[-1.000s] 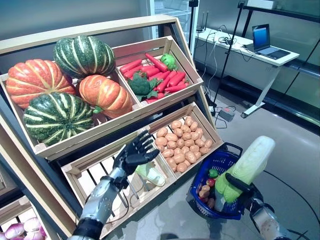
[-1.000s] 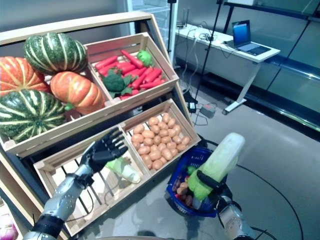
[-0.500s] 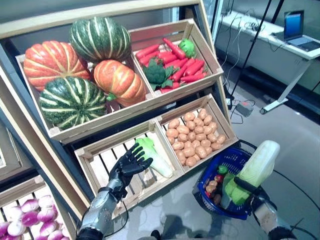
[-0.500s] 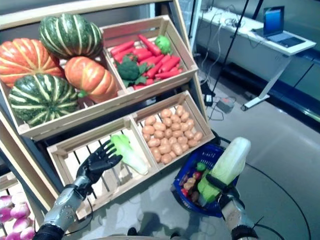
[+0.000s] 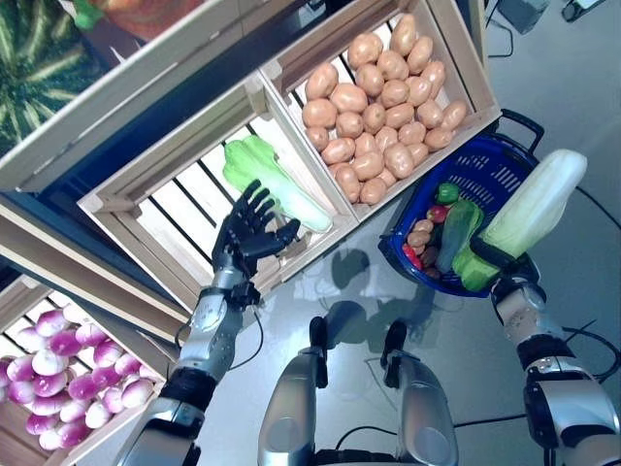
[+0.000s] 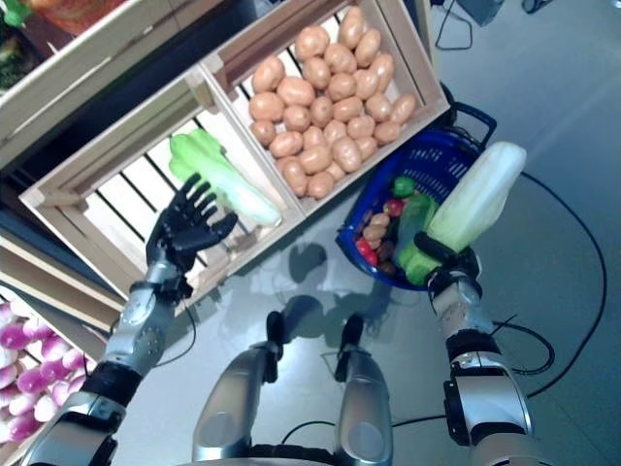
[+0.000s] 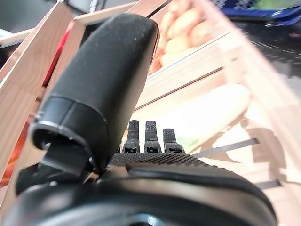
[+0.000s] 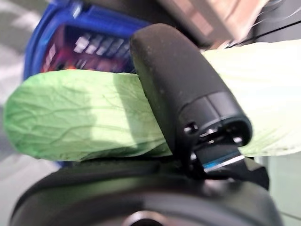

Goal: Put vegetables into the basket

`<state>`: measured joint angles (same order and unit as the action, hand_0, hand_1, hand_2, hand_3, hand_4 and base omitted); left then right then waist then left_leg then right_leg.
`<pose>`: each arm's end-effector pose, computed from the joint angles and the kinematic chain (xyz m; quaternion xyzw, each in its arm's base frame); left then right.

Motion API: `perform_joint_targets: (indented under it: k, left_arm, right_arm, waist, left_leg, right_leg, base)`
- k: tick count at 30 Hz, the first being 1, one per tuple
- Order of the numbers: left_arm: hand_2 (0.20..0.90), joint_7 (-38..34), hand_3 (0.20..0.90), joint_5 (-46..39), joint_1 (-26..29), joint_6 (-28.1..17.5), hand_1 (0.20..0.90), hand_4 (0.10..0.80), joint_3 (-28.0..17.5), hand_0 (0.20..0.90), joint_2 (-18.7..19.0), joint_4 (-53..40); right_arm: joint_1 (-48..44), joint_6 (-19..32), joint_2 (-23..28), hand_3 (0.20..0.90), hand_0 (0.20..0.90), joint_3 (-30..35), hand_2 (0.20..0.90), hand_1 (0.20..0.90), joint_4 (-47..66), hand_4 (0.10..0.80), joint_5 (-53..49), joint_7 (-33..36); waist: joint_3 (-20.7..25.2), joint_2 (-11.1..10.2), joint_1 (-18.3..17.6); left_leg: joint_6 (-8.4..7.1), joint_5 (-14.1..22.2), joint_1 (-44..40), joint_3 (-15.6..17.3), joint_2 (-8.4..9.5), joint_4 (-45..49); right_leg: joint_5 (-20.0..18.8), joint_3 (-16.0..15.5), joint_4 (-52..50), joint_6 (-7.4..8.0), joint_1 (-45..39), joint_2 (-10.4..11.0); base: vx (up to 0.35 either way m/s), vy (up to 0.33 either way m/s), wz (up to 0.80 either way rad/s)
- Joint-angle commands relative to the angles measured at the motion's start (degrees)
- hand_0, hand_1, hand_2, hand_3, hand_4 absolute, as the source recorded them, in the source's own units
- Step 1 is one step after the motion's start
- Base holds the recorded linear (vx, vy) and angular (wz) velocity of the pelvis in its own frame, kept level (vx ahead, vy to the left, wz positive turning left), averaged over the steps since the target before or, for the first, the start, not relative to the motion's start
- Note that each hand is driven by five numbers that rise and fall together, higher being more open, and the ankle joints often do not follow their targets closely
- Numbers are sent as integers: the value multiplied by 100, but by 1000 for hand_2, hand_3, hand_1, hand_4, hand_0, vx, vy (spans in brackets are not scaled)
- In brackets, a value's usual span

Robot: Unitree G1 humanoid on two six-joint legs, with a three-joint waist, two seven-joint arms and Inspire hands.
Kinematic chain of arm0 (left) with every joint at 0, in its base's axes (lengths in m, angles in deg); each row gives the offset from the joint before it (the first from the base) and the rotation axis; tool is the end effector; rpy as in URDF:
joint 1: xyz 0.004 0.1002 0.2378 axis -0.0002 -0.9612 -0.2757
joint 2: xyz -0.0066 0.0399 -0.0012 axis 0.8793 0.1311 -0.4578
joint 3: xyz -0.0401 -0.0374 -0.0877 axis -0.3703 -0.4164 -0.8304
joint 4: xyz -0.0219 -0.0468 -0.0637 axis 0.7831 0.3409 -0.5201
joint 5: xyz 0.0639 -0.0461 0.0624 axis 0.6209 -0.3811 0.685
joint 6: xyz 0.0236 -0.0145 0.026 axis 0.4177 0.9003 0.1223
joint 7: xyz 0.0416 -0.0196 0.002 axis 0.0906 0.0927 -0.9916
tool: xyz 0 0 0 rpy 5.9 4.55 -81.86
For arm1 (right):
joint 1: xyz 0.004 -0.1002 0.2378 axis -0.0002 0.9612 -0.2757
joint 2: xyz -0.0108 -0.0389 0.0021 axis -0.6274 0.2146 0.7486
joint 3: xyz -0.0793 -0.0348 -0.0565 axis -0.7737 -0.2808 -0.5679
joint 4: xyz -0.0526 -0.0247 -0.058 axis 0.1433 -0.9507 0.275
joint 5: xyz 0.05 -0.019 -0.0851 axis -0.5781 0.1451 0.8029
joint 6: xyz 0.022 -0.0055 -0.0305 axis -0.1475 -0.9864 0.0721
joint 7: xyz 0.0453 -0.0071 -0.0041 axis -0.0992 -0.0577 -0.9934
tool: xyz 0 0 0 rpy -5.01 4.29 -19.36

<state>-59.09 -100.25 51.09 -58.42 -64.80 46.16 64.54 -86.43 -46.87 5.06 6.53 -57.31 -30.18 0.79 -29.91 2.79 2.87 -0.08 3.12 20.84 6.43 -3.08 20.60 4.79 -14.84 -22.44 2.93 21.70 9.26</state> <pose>0.2753 0.2010 0.0753 -0.1615 -0.0908 -0.0036 0.9827 0.2887 -0.2782 0.0492 0.2188 0.1411 -0.2817 0.9235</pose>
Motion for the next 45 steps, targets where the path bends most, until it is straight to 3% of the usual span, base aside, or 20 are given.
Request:
perform_joint_targets:
  k: [1, 5, 6, 7, 8, 10, 15, 24, 30, 35, 37, 40, 42, 45]
  left_arm:
    - [900, -47, 900, -82, 250, -742, 900, 800, -287, 900, 222, -985]
    - [900, -174, 900, 105, 296, -772, 900, 800, -295, 900, 255, -1302]
    - [900, -191, 900, 106, 293, -775, 900, 800, -295, 900, 251, -1337]
    - [900, -201, 900, 130, 303, -801, 900, 800, -299, 900, 249, -1363]
    - [900, -251, 900, 214, 297, -862, 900, 800, -294, 900, 248, -1412]
    - [900, -513, 900, 698, 298, -1000, 900, 800, -238, 900, 297, -1625]
    - [900, -730, 900, 839, 338, -906, 900, 800, -153, 900, 402, -1696]
    - [900, -911, 900, 988, 299, -1003, 900, 800, -146, 900, 491, -1602]
    - [900, -1774, 900, 1920, 388, -962, 900, 800, -268, 900, 706, -1459]
    - [900, -2521, 900, 2927, 727, -207, 900, 800, -372, 900, 1046, -1226]
    - [900, -2783, 900, 3271, 873, -104, 900, 800, -345, 900, 1224, -971]
    - [900, -3464, 900, 4714, 1226, 533, 900, 800, -201, 900, 1765, -411]
    - [900, -3662, 900, 5165, 1363, 703, 900, 800, -107, 900, 1964, -173]
    - [900, -3807, 900, 6554, 1740, 933, 900, 800, 352, 900, 2529, 178]
  right_arm:
    - [-501, 484, 674, 300, 300, -115, 300, 300, 303, 400, -332, 88]
    - [-680, 294, 847, 300, 300, -125, 300, 300, 288, 400, -304, 224]
    - [-708, 275, 872, 465, 465, -127, 465, 465, 264, 510, -315, 229]
    - [-752, 271, 899, 846, 846, -122, 846, 846, 234, 764, -349, 230]
    - [-824, 271, 937, 900, 900, -129, 900, 900, 202, 800, -404, 230]
    - [-952, 345, 1010, 900, 900, -133, 900, 900, 279, 800, -453, -25]
    - [-1021, 323, 1100, 900, 900, -239, 900, 900, 471, 800, -410, -388]
    - [-1017, 391, 1036, 900, 900, -306, 900, 900, 523, 800, -309, -714]
    - [-1001, 445, 1069, 900, 900, -322, 900, 900, 572, 800, -373, -801]
    - [-1001, 697, 1018, 900, 900, -298, 900, 900, 821, 800, -432, -804]
    - [-987, 828, 986, 900, 900, -327, 900, 900, 918, 800, -379, -834]
    - [-825, 1033, 934, 900, 900, -405, 900, 900, 1412, 800, -469, -947]
    - [-738, 1081, 914, 900, 900, -452, 900, 900, 1684, 800, -532, -948]
    - [-475, 1130, 896, 900, 900, -495, 900, 900, 2177, 800, -548, -1179]
  waist:
    - [12, 21, 24]
    - [12, 93, 17]
    - [12, 99, 21]
    - [12, 107, 21]
    - [12, 117, 30]
    - [12, 134, 35]
    - [12, 128, 53]
    - [12, 80, 90]
    - [12, 48, 76]
    - [12, 50, -15]
    - [12, 54, -67]
    - [12, 37, -207]
    - [12, 28, -275]
    - [12, 30, -439]
  left_leg:
    - [-55, 739, 486, -92, 231, 1036]
    - [52, 864, 1091, -94, 300, 1472]
    - [56, 905, 1121, -88, 307, 1511]
    - [88, 909, 1224, -72, 305, 1584]
    - [104, 940, 1335, -62, 316, 1666]
    - [161, 1013, 1714, -41, 337, 1967]
    - [207, 1092, 1962, -6, 377, 2163]
    - [192, 1112, 1829, 13, 346, 2102]
    - [171, 1119, 1682, 48, 313, 2066]
    - [186, 1179, 1722, 128, 266, 2235]
    - [163, 1224, 1673, 149, 248, 2280]
    - [164, 1275, 1753, 243, 171, 2470]
    - [150, 1301, 1744, 290, 134, 2509]
    - [144, 1396, 1809, 432, 18, 2696]
  right_leg:
    - [647, -95, -736, -373, 36, -170]
    - [800, -135, -1374, -434, 722, -21]
    - [835, -121, -1446, -416, 775, -4]
    - [845, -136, -1544, -436, 890, 26]
    - [882, -143, -1664, -444, 1013, 56]
    - [966, -165, -2068, -470, 1427, 177]
    - [1055, -103, -2410, -443, 1752, 274]
    - [1041, -97, -2391, -398, 1680, 251]
    - [1043, -129, -2362, -405, 1557, 250]
    - [1112, -83, -2580, -456, 1647, 279]
    - [1154, -39, -2635, -440, 1622, 274]
    - [1219, 55, -2828, -496, 1746, 284]
    - [1245, 117, -2864, -498, 1763, 266]
    - [1315, 270, -3032, -511, 1908, 235]
  base:
    - [-52, -37, 10]
    - [-56, -10, 8]
    - [-30, -2, 11]
    - [-24, -1, 9]
    - [-62, 4, 4]
    - [-55, 4, 3]
    - [-8, 1, 1]
    - [11, -2, 0]
    - [22, -6, 3]
    - [-1, 6, 0]
    - [25, 41, -1]
    - [12, 63, -4]
    - [24, 74, -8]
    - [12, 104, -16]
